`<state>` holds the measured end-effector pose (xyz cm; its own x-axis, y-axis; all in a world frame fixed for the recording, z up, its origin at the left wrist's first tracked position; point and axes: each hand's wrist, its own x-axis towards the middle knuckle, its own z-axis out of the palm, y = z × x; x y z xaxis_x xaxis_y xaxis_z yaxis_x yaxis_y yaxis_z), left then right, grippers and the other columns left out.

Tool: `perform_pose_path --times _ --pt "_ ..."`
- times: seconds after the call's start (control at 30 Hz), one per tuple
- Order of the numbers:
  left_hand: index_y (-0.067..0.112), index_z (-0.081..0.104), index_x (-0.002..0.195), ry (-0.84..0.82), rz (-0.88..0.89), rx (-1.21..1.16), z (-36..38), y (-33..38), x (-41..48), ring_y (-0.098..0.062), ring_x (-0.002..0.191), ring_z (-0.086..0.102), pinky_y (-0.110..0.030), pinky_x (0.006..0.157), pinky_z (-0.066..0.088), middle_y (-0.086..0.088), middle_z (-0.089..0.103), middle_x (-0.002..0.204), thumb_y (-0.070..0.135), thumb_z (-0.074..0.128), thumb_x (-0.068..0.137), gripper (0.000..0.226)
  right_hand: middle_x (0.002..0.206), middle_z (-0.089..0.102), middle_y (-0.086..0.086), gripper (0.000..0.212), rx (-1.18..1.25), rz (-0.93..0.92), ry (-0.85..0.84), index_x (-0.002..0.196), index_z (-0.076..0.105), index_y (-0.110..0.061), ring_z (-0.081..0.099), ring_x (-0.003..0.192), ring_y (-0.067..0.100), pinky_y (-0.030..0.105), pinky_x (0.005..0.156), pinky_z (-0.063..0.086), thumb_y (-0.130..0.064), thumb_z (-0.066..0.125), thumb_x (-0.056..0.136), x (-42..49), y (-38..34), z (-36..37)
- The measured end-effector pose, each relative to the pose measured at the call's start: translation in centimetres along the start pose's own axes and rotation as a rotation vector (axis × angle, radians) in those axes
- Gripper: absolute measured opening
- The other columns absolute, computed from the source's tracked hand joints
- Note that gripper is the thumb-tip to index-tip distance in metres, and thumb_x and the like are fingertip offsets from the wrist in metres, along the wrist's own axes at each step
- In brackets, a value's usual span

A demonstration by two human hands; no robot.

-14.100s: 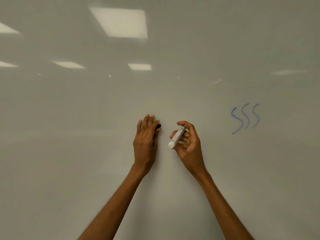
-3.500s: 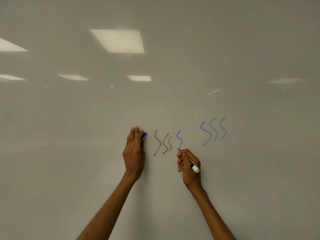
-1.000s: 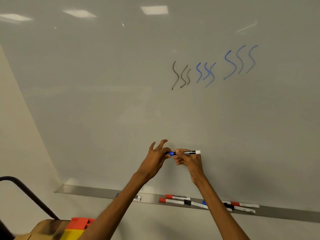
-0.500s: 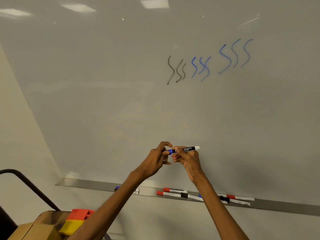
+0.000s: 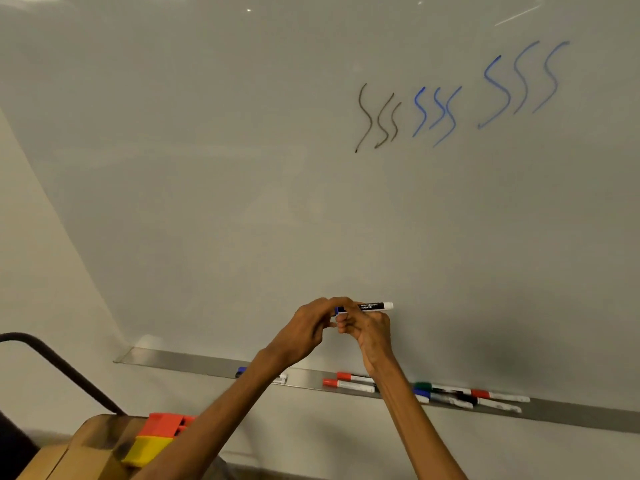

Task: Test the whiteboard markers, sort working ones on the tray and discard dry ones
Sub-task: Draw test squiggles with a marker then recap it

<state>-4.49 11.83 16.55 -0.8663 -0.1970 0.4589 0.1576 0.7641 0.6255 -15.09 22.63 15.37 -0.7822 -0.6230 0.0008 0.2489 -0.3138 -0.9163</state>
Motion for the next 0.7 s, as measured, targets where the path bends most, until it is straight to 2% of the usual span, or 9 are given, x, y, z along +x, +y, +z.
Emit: perform_pose_path --times 0.07,0.1,0.13,0.2,0.3,0.43,0.57,0.63,0.7 --pt "0.031 0.044 0.139 -0.015 0.006 0.076 -0.8 -1.9 0.0 -0.018 0.093 0.057 -0.032 0.09 0.052 -0.004 0.059 0.105 -0.015 0.032 0.085 0.072 0.068 0.07 0.016 0.01 0.005 0.01 0.013 0.084 0.071 -0.003 0.066 0.057 0.022 0.029 0.056 0.056 -0.011 0.066 0.088 0.8 1.0 1.1" --pt "0.033 0.041 0.142 -0.029 -0.006 0.103 -1.3 -2.9 -0.1 -0.014 0.095 0.057 -0.027 0.092 0.051 0.0 0.06 0.109 -0.014 0.032 0.087 0.073 0.068 0.07 0.015 0.011 -0.011 0.012 0.001 0.084 0.071 -0.004 0.066 0.058 0.021 0.029 0.056 0.056 -0.013 0.066 0.089 1.2 1.8 1.5" --pt "0.034 0.037 0.143 -0.055 -0.032 0.123 -1.8 -4.0 -0.3 -0.007 0.098 0.055 -0.02 0.093 0.048 0.007 0.058 0.114 -0.011 0.033 0.091 0.069 0.069 0.07 0.014 0.012 -0.038 0.02 -0.021 0.085 0.071 -0.004 0.067 0.06 0.021 0.028 0.057 0.056 -0.015 0.066 0.089 1.6 2.5 1.8" --pt "0.034 0.032 0.145 -0.103 -0.098 0.163 -2.8 -6.4 -1.0 0.003 0.095 0.053 -0.01 0.088 0.042 0.014 0.055 0.11 0.005 0.037 0.101 0.053 0.074 0.073 0.013 0.013 -0.106 0.061 -0.08 0.089 0.072 -0.007 0.069 0.066 0.023 0.029 0.059 0.057 -0.019 0.067 0.088 2.6 4.2 2.6" --pt "0.026 0.049 0.134 -0.101 -0.162 0.202 -4.1 -10.3 -2.2 -0.003 0.096 0.058 -0.014 0.085 0.043 0.008 0.064 0.111 0.03 0.041 0.102 0.033 0.083 0.074 0.01 0.018 -0.162 0.176 -0.137 0.097 0.071 -0.011 0.07 0.075 0.024 0.032 0.061 0.057 -0.024 0.07 0.085 4.4 6.9 3.7" --pt "0.019 0.064 0.117 -0.097 -0.223 0.259 -5.4 -15.2 -4.1 -0.009 0.089 0.06 -0.022 0.079 0.048 0.004 0.067 0.104 0.031 0.051 0.098 0.026 0.084 0.071 0.011 0.015 -0.181 0.196 -0.083 0.096 0.071 -0.003 0.064 0.074 0.021 0.029 0.062 0.057 -0.007 0.074 0.081 6.3 10.8 3.9" --pt "0.016 0.068 0.107 -0.123 -0.324 0.292 -5.7 -19.8 -6.4 -0.015 0.089 0.063 -0.023 0.079 0.047 0.001 0.069 0.1 0.022 0.062 0.091 0.017 0.077 0.071 -0.006 0.017 -0.568 0.038 -0.185 0.081 0.074 -0.016 0.065 0.071 0.005 0.024 0.07 0.052 0.0 0.077 0.076 7.5 15.9 3.9" --pt "0.016 0.068 0.107 -0.151 -0.383 0.286 -5.2 -21.4 -7.3 -0.015 0.092 0.064 -0.021 0.081 0.047 0.001 0.07 0.102 0.019 0.062 0.091 0.017 0.087 0.072 -0.011 0.018 -0.778 -0.026 -0.198 0.089 0.075 -0.021 0.065 0.081 -0.002 0.023 0.081 0.049 -0.005 0.073 0.081 7.8 18.7 3.9" --pt "0.016 0.067 0.111 -0.181 -0.434 0.263 -4.4 -22.9 -8.2 -0.013 0.096 0.064 -0.017 0.083 0.047 0.001 0.069 0.108 0.015 0.06 0.092 0.021 0.098 0.071 -0.008 0.018 -0.982 -0.112 -0.192 0.101 0.074 -0.021 0.062 0.091 0.003 0.021 0.088 0.046 -0.011 0.065 0.088 7.5 21.0 4.0"
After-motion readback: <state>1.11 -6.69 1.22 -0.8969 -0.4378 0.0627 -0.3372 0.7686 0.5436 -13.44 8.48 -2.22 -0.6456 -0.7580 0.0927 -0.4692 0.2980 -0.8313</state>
